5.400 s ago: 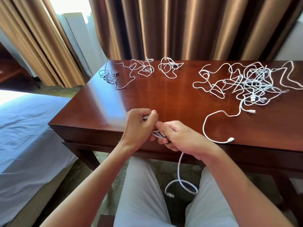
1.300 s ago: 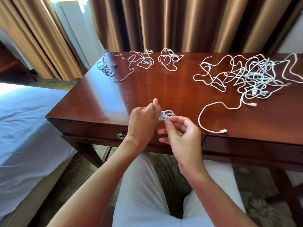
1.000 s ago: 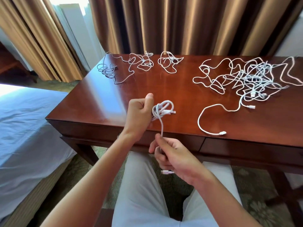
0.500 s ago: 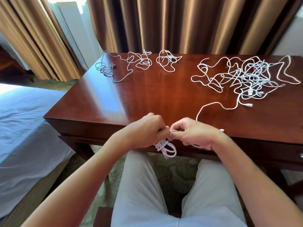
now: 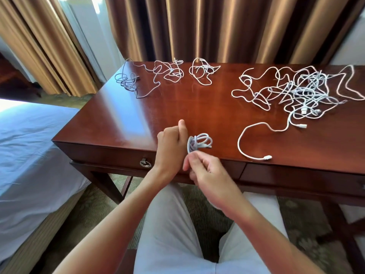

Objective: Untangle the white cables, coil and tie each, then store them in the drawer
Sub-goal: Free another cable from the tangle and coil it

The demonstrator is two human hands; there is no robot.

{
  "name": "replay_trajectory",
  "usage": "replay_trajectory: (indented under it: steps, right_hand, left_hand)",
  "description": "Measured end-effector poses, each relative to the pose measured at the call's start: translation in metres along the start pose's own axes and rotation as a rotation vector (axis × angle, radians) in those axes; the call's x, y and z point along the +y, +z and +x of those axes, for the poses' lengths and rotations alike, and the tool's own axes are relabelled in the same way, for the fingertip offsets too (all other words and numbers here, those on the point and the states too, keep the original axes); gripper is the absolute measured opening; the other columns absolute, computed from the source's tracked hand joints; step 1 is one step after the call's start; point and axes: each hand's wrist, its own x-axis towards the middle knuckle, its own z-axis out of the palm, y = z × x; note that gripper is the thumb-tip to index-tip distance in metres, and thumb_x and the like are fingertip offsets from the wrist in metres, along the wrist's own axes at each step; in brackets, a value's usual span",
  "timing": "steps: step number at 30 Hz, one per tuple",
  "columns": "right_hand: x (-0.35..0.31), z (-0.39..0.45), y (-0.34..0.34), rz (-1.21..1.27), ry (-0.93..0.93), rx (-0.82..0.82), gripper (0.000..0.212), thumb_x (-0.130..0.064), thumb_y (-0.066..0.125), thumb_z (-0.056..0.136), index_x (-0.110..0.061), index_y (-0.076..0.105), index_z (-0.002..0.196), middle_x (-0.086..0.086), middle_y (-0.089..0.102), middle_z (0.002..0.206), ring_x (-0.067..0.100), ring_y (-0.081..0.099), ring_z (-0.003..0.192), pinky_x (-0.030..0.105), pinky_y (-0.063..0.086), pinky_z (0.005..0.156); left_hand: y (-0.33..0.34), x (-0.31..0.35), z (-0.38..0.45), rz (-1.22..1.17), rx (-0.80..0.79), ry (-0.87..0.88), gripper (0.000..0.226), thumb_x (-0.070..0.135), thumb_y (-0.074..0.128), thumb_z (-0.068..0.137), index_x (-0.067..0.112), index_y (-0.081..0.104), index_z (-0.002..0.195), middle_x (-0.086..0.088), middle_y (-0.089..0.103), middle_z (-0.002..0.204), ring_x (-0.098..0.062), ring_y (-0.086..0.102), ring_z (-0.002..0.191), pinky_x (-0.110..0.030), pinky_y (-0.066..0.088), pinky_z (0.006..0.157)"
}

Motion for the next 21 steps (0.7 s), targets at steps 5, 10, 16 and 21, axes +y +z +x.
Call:
replay_trajectory:
  steps: [5,10,16,21]
  right_hand:
    - [0.011,-0.006,-0.011,0.172,0.187,-0.250,0.043,-0.041,0.046,0.104,-0.016,0.057,0.071,-0.006,0.032,0.050,0.008,0.026,0.044,0.020,0.024,0.045]
    - [0.012,0.009,-0.055,0.025,0.293,-0.311,0.042,-0.054,0.061,0.086,-0.020,0.064,0.062,-0.002,0.030,0.051,0.009,0.026,0.046,0.024,0.043,0.053]
    - [-0.013,0.017,-0.074,-0.273,0.344,-0.420,0.030,-0.036,0.065,0.097,-0.019,0.076,0.075,-0.016,0.039,0.045,0.002,0.040,0.044,0.041,0.051,0.065]
    - [-0.031,0.027,-0.076,-0.337,0.276,-0.274,0.031,-0.025,0.058,0.103,-0.008,0.079,0.087,-0.012,0.049,0.052,0.001,0.041,0.046,0.015,0.036,0.049]
  left_hand:
    - [-0.007,0.004,0.003,-0.454,-0.169,-0.299,0.061,0.028,0.042,0.108,-0.011,0.045,0.061,-0.011,0.038,0.056,-0.013,0.026,0.036,-0.018,0.022,0.038]
    - [-0.024,0.006,0.000,-0.512,-0.474,-0.266,0.062,0.029,0.040,0.108,-0.013,0.041,0.062,-0.005,0.035,0.045,-0.013,0.026,0.027,-0.014,0.020,0.032]
    - [-0.033,0.016,-0.006,0.014,-0.834,0.165,0.057,0.023,0.049,0.105,0.007,0.030,0.054,0.002,0.025,0.049,-0.011,0.021,0.044,-0.020,0.020,0.043]
    - [-0.021,0.017,-0.013,0.624,-0.615,0.379,0.047,0.033,0.038,0.103,0.015,0.043,0.060,-0.005,0.045,0.057,-0.036,0.049,0.060,-0.034,0.033,0.057]
